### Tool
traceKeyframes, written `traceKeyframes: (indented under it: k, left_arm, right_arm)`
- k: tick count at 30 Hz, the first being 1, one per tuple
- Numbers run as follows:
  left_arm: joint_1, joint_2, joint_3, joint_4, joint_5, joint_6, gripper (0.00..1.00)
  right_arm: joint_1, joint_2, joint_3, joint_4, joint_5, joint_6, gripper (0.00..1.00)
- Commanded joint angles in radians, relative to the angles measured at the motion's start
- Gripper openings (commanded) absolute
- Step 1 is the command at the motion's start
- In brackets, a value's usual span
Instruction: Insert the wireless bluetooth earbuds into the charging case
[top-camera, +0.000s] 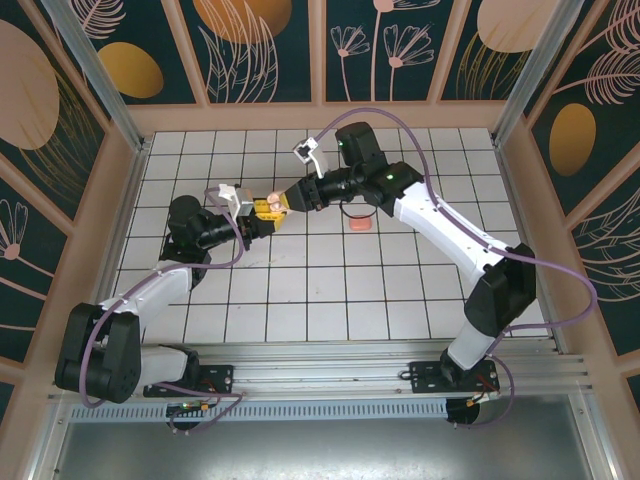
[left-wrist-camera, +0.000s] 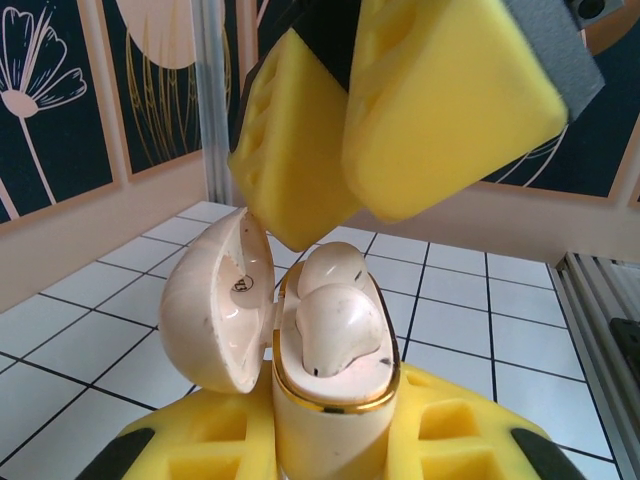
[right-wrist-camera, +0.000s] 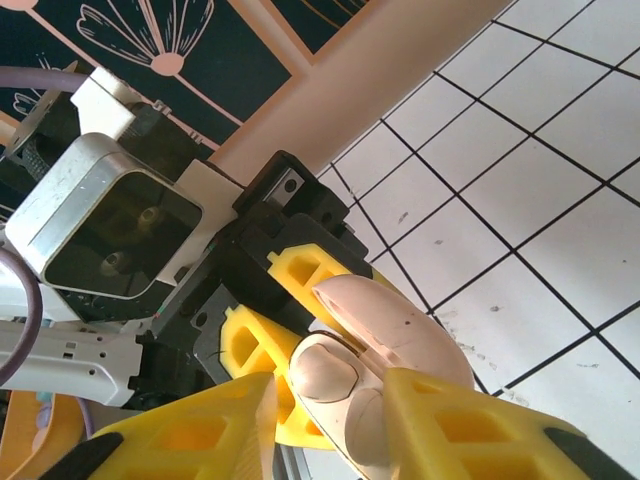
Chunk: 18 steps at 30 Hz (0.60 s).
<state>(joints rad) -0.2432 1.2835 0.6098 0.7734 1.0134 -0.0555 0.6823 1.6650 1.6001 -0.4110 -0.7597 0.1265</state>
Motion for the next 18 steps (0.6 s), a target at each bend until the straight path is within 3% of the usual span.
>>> traceKeyframes:
  k: [1, 8, 18]
  left_arm:
    - [-0.009, -0.017, 0.028, 0.026, 0.025, 0.019, 0.12]
    - [-0.019, -0.018, 0.032, 0.029, 0.033, 0.018, 0.13]
    - [-0.021, -0.026, 0.043, 0.023, 0.034, 0.019, 0.13]
  right_arm:
    - [-0.011, -0.072, 0.007, 0.039, 0.001, -0.001, 0.40]
    - [-0.046, -0.089, -0.029, 0.115, 0.022, 0.065, 0.54]
    - [-0.037, 0.035, 0.028, 0.139, -0.139, 0.103, 0.56]
